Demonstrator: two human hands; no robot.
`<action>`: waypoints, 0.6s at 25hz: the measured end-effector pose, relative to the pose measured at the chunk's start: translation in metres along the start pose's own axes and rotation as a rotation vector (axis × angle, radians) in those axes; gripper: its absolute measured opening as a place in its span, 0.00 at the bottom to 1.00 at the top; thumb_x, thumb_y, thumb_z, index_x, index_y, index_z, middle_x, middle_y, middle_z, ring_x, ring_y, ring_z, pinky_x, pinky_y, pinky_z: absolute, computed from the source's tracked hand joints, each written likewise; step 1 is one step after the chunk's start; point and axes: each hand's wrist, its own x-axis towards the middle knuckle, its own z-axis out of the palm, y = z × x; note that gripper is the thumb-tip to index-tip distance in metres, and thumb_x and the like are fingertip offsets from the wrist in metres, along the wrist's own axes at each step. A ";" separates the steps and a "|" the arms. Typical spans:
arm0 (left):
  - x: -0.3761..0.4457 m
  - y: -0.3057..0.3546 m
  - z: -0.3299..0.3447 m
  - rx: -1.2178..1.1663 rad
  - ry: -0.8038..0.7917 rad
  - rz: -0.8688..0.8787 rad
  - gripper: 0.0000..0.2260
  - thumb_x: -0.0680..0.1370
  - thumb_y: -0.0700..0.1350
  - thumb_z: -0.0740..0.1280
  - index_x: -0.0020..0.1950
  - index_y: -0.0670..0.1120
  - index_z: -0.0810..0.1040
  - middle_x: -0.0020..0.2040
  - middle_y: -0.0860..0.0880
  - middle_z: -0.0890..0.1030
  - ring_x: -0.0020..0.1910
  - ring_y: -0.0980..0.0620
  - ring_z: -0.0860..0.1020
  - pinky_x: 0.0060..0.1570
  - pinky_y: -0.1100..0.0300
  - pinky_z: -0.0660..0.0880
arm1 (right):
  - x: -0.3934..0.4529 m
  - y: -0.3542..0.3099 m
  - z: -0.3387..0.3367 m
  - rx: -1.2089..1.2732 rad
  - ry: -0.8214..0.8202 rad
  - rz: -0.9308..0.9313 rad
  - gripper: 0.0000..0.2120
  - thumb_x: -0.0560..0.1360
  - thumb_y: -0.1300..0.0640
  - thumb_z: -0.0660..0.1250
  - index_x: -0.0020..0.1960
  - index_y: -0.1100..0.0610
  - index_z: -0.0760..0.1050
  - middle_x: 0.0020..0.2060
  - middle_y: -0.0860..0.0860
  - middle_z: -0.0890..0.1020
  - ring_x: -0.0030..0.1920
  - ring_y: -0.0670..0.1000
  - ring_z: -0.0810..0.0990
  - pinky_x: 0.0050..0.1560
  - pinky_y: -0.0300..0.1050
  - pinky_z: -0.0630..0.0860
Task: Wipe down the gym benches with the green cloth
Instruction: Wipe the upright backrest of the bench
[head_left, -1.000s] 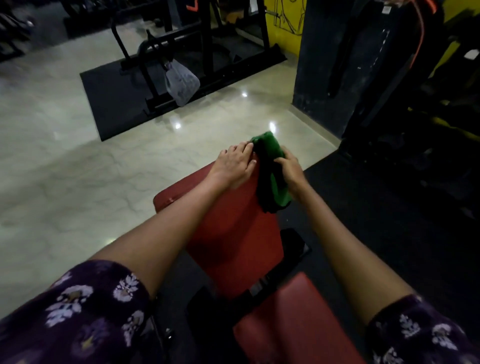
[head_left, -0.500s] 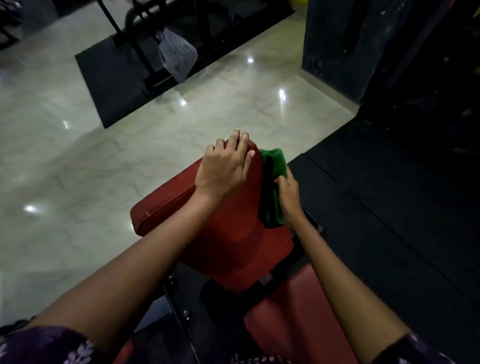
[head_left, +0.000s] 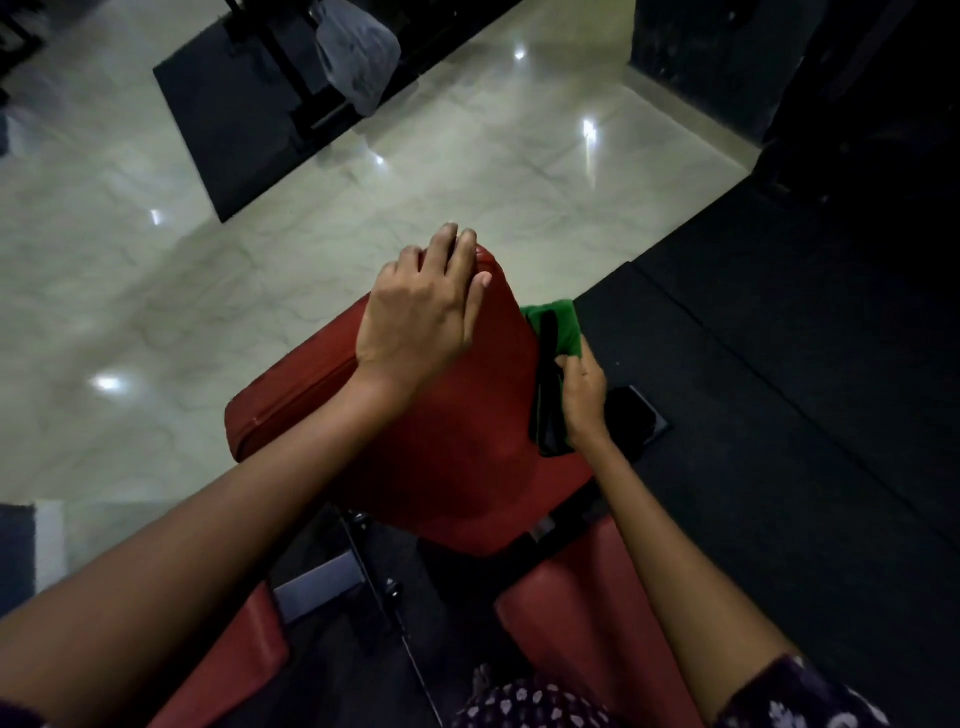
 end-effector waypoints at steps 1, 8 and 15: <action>0.000 0.000 0.001 0.006 0.006 -0.002 0.20 0.82 0.50 0.53 0.66 0.39 0.72 0.63 0.40 0.76 0.46 0.40 0.78 0.40 0.51 0.75 | 0.000 0.018 -0.007 -0.051 0.010 0.065 0.21 0.72 0.50 0.53 0.60 0.49 0.76 0.45 0.47 0.79 0.47 0.48 0.76 0.46 0.48 0.70; -0.002 0.003 0.005 0.023 0.016 -0.011 0.21 0.82 0.51 0.52 0.67 0.39 0.71 0.64 0.40 0.75 0.47 0.41 0.78 0.40 0.51 0.74 | 0.006 0.041 -0.008 -0.020 0.071 0.128 0.09 0.68 0.51 0.55 0.42 0.47 0.73 0.36 0.48 0.75 0.43 0.53 0.74 0.42 0.47 0.66; -0.006 0.010 0.000 -0.007 0.012 -0.069 0.20 0.82 0.50 0.53 0.68 0.39 0.70 0.64 0.41 0.75 0.48 0.41 0.78 0.42 0.50 0.74 | 0.002 0.101 -0.029 -0.104 0.059 0.375 0.25 0.67 0.42 0.52 0.54 0.53 0.77 0.53 0.58 0.79 0.53 0.58 0.77 0.47 0.47 0.69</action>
